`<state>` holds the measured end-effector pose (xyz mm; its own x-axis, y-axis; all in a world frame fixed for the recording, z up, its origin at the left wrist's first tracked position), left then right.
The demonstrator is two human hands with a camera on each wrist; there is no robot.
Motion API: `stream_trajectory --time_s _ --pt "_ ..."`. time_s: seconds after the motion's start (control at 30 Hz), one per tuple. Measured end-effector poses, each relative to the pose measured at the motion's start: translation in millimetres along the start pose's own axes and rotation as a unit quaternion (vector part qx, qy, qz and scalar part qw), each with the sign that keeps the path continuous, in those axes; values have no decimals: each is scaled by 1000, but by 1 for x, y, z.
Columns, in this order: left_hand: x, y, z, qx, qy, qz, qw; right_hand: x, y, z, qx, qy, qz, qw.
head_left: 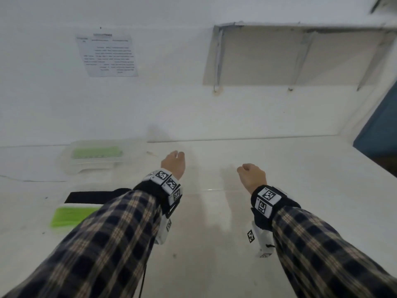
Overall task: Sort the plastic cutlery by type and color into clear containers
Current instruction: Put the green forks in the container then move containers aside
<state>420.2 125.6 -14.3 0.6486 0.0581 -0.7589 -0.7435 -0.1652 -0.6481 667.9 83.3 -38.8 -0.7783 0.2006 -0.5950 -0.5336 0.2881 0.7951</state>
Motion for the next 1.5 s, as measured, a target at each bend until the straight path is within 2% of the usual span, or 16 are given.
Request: stream_trajectory --time_s 0.07,0.2,0.37,0.5,0.87,1.0,1.17,1.33,1.5 --pt "29 -15 2 3 31 13 999 -15 -14 16 6 11 -16 1000" --pt "61 -23 13 -32 42 14 999 -31 -37 42 18 35 -35 999" --pt "74 -19 30 -80 44 12 996 -29 -56 64 27 70 -64 995" --pt "83 -5 35 -128 64 59 988 -22 -63 76 33 90 -67 993" --pt "95 27 37 -185 87 147 968 -18 -68 100 50 77 -103 990" --pt "90 26 36 -188 59 161 967 -21 -73 101 68 59 -124 988" --pt "75 22 38 -182 14 134 974 -44 -71 96 75 -6 -124 989" --pt "39 7 33 -133 -88 13 987 -63 -49 91 32 -81 -24 996" --pt "-21 -2 12 -78 -194 -66 976 -63 -11 64 -45 -151 60 986"
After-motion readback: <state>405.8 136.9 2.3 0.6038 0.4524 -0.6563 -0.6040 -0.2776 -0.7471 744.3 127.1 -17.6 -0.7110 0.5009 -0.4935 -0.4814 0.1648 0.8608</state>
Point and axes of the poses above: each hand's wrist, its own z-axis towards the middle knuckle, its own x-axis out of the palm, y = z × x, the point moved 8 cm from there along z, towards the middle knuckle, and after that the axes turned 4 degrees about z, right-handed, at the moved point
